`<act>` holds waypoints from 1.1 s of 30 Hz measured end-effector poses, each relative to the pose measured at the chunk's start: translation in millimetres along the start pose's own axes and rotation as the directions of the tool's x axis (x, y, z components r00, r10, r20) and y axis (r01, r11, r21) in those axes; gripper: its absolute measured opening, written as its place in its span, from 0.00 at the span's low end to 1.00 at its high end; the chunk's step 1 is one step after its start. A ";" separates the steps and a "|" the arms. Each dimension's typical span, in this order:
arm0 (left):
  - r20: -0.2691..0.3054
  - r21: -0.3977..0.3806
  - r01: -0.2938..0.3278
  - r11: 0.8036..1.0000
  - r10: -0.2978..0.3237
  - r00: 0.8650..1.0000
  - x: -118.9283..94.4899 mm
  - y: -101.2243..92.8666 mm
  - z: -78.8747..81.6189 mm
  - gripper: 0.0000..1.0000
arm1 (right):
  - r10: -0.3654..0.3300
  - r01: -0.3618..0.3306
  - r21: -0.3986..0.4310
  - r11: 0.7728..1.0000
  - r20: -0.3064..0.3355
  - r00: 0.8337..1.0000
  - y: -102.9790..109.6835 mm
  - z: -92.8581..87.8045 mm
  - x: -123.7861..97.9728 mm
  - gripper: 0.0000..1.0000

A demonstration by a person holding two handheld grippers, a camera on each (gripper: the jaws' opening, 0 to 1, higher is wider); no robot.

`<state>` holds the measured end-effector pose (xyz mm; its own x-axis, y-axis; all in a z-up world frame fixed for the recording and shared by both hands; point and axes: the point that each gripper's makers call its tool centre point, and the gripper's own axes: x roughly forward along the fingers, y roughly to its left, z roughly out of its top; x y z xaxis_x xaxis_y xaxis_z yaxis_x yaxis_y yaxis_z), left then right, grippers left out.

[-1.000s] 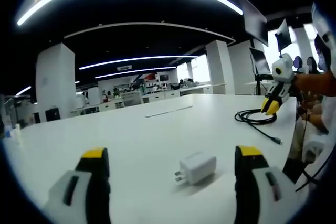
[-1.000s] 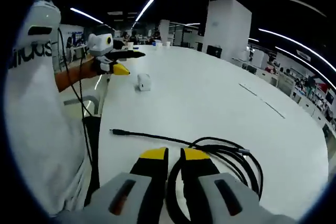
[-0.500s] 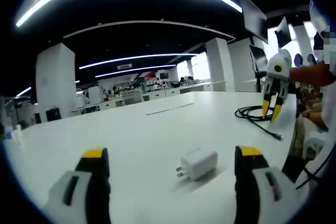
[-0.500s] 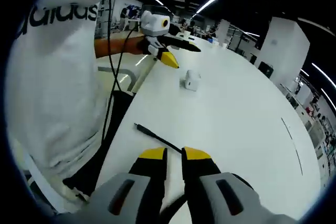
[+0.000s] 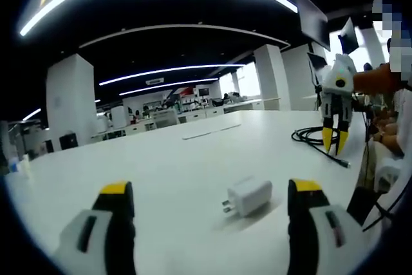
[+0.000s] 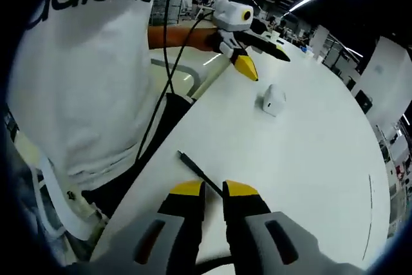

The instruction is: Plug the desk Type‑C cable into the charger adapter.

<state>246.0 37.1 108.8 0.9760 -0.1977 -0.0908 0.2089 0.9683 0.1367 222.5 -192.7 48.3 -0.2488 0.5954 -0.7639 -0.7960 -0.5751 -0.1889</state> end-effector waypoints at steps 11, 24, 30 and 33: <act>-0.020 -0.015 -0.001 1.000 0.001 1.000 0.6 4.4 -5.5 1.00 | 0.088 -0.090 -0.060 0.994 -0.044 0.995 2.9 -3.1 5.0 0.10; -0.024 -0.020 -0.008 1.000 0.008 1.000 0.5 6.0 -6.9 0.99 | 0.110 -0.113 -0.056 0.992 -0.062 0.992 -1.1 -5.2 9.3 0.05; -0.025 -0.017 -0.003 1.000 0.002 1.000 1.9 4.8 -6.4 0.99 | 0.092 -0.093 -0.026 0.995 -0.051 0.994 -2.0 -3.6 8.4 0.04; -0.028 -0.015 -0.001 1.000 0.001 1.000 2.4 4.6 -6.6 0.99 | 0.089 -0.089 -0.004 0.996 -0.041 0.995 -1.7 -0.8 7.8 0.03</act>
<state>248.8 42.1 102.7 0.9741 -0.1928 -0.1184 0.2069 0.9707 0.1218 222.3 -187.6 42.2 -0.2960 0.5183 -0.8023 -0.7684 -0.6281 -0.1223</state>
